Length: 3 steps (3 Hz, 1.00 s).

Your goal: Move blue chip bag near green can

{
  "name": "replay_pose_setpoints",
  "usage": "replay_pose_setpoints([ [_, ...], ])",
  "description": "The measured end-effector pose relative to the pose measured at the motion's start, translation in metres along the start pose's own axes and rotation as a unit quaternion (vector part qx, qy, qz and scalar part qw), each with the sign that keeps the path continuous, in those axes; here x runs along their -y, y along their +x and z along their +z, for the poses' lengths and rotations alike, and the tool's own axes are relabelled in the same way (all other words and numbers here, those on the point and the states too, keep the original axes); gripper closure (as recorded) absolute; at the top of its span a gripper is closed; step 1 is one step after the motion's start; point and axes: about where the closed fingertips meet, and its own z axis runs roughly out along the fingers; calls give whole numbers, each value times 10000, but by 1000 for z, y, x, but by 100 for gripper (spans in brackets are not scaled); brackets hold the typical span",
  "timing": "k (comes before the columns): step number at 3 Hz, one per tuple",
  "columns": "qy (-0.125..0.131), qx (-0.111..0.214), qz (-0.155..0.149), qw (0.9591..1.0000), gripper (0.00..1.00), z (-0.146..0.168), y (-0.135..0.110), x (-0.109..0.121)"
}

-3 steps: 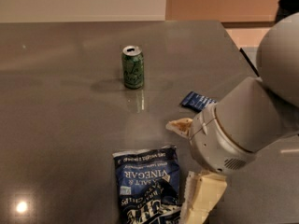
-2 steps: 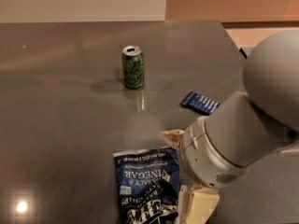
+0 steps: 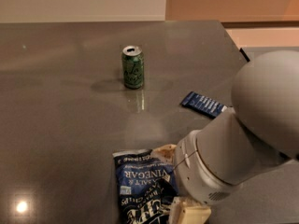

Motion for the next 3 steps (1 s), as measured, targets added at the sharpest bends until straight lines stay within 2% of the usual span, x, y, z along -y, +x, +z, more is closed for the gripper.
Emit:
replay_pose_setpoints([
  [1,45,-43,-67,10000,41,2,-2,0],
  [2,201,-144,-177,9995,63,-2,-5,4],
  [3,551,-242,-388,9974,87,-17,-13,25],
])
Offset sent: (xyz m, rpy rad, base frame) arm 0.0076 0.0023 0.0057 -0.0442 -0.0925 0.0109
